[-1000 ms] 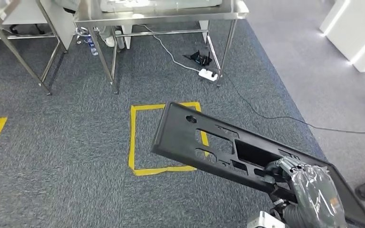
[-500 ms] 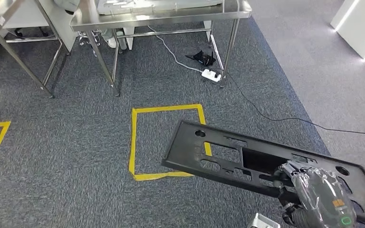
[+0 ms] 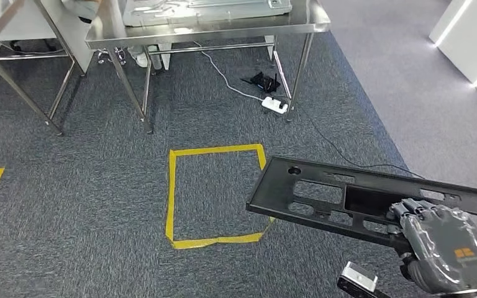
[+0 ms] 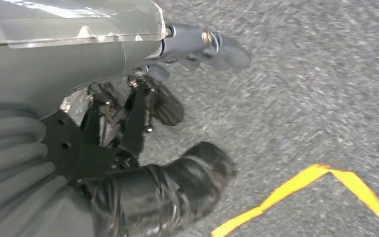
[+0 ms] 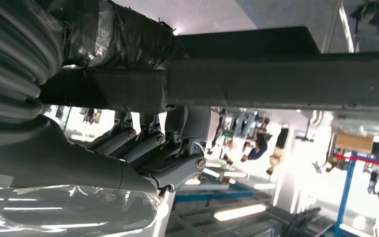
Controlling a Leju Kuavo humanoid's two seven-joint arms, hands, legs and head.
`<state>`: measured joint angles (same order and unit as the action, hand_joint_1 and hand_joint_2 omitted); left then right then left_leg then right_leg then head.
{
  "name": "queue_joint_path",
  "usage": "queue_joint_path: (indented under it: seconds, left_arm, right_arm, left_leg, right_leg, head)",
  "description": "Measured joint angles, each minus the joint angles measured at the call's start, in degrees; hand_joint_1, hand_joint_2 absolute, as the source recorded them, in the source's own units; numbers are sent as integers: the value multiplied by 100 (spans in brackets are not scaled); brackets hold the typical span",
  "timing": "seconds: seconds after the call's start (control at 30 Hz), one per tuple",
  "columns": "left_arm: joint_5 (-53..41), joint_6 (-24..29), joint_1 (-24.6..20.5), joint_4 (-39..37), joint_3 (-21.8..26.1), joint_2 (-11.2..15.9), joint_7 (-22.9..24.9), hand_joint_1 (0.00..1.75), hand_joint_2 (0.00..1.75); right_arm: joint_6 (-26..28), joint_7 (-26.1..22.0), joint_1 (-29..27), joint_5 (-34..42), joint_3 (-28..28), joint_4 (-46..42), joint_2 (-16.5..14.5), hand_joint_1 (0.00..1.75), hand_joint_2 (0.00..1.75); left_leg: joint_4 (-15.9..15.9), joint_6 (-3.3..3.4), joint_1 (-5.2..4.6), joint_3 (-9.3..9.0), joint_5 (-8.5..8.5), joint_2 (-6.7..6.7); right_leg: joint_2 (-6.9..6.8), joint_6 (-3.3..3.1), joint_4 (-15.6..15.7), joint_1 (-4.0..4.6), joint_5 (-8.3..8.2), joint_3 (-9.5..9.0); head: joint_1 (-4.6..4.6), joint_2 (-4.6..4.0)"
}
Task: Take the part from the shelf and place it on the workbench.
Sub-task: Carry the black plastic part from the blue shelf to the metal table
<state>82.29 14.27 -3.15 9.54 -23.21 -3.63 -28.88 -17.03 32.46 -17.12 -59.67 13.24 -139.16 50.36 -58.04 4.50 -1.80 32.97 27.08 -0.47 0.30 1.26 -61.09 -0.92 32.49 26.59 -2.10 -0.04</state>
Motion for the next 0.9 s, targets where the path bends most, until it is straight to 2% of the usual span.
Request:
queue_joint_path:
  seconds: [0.07, 0.13, 0.17, 0.2, 0.23, 0.3, 0.33, 0.37, 0.47, 0.53, 0.63, 0.67, 0.7, 0.73, 0.8, 0.83, 0.87, 0.9]
  left_arm:
    - [9, -2, -16, 1, 0, 1, -7, 0, 175]
    - [12, -3, -25, 1, 1, -2, -17, 0, 175]
    - [13, -4, -19, 1, 2, -9, -23, 0, 175]
    - [13, -5, -9, 1, 2, -16, -31, 0, 175]
    - [12, -6, 1, 1, 2, -24, -39, 0, 175]
    - [11, -6, 11, 0, 2, -33, -55, 0, 175]
    - [11, -6, 3, -1, 2, -36, -61, 0, 175]
    - [11, -6, -4, -1, 2, -36, -67, 0, 175]
    - [11, -5, -26, -1, 2, -35, -79, 0, 175]
    - [11, -4, -33, -1, 2, -34, -85, 0, 175]
    - [13, -5, -33, -1, 1, -45, -97, 0, 175]
    - [13, -5, -30, -1, 0, -49, -103, 0, 175]
    - [14, -6, -24, -1, 0, -51, -109, 0, 175]
    - [14, -6, -16, -1, 0, -52, -116, 0, 175]
    - [14, -6, 13, -2, 0, -52, -126, 0, 175]
    - [15, -6, 23, -2, 1, -51, -130, 0, 175]
    - [15, -6, 29, -2, 1, -51, -136, 0, 175]
    - [15, -6, 27, -2, 1, -51, -142, 0, 175]
  right_arm:
    - [17, 0, -1, -9, -53, 0, 22, 175, 175]
    - [27, 0, -14, -30, -70, 0, 35, 175, 175]
    - [31, 0, -21, -44, -70, 0, 38, 175, 175]
    - [37, 1, -25, -61, -71, 0, 39, 175, 175]
    - [48, 1, -26, -77, -71, 0, 39, 175, 175]
    - [71, 1, -29, -98, -69, 4, 37, 175, 175]
    - [80, 0, -35, -103, -68, 4, 38, 175, 175]
    - [84, 0, -45, -107, -71, 3, 42, 175, 175]
    - [88, 0, -59, -116, -98, -2, 56, 175, 175]
    - [90, 0, -54, -122, -125, -2, 57, 175, 175]
    - [90, 0, -52, -123, -143, -2, 57, 175, 175]
    - [89, 0, -52, -123, -144, -2, 57, 175, 175]
    - [89, 0, -51, -122, -145, -2, 57, 175, 175]
    - [88, 0, -51, -121, -147, -2, 57, 175, 175]
    - [86, 1, -48, -119, -149, -1, 56, 175, 175]
    - [85, 1, -49, -117, -149, 0, 56, 175, 175]
    - [83, 1, -47, -115, -148, 1, 56, 175, 175]
    - [81, 1, -46, -110, -147, 1, 55, 175, 175]
  left_leg:
    - [58, 18, 21, -148, 30, 7]
    - [61, 21, 31, -239, 115, 3]
    - [61, 12, 39, -303, 173, -2]
    - [59, -6, 53, -386, 244, -10]
    - [54, -31, 72, -478, 322, -18]
    - [26, -99, 99, -633, 491, -35]
    - [11, -138, 99, -667, 563, -42]
    - [7, -182, 95, -701, 612, -46]
    - [-135, -279, 91, -733, 612, -41]
    - [-513, -329, 112, -547, 667, -24]
    - [-1377, -406, 161, 150, 1026, -2]
    - [-1504, -420, 174, 349, 1115, 2]
    - [-1463, -426, 182, 466, 1110, 7]
    - [-1271, -418, 187, 510, 972, 19]
    - [-737, -369, 171, 512, 390, 98]
    - [-579, -343, 143, 526, 175, 149]
    - [-484, -298, 110, 513, 21, 187]
    - [-463, -254, 80, 502, 13, 187]
  right_leg:
    - [-8, 44, -529, -9, 149, 313]
    - [-8, 109, -1051, -43, 376, 793]
    - [-9, 145, -1119, -63, 442, 963]
    - [-11, 178, -1029, -80, 425, 1067]
    - [-13, 205, -783, -94, 268, 1090]
    - [-28, 230, -214, -109, -352, 1071]
    - [-41, 207, -49, -98, -589, 1058]
    - [-46, 159, 19, -82, -732, 1053]
    - [-31, 1, 72, -83, -692, 938]
    - [-36, -68, 126, -99, -621, 792]
    - [-68, -102, 162, -93, -473, 610]
    - [-81, -99, 165, -91, -410, 538]
    - [-95, -93, 167, -91, -339, 451]
    - [-111, -84, 167, -89, -263, 351]
    - [-143, -47, 166, -81, -107, 147]
    - [-153, -20, 168, -77, -46, 71]
    - [-170, 23, 187, -71, 19, 10]
    - [-185, 68, 169, -68, 50, -55]
  head:
    - [17, 0]
    - [24, 0]
    - [24, 0]
    - [26, 0]
    - [26, 0]
    - [37, 0]
    - [48, 0]
    - [58, 0]
    - [64, 1]
    - [42, 0]
    - [21, 1]
    - [19, 1]
    - [19, 0]
    - [18, 0]
    - [30, 0]
    - [41, 0]
    - [46, 0]
    - [51, 0]
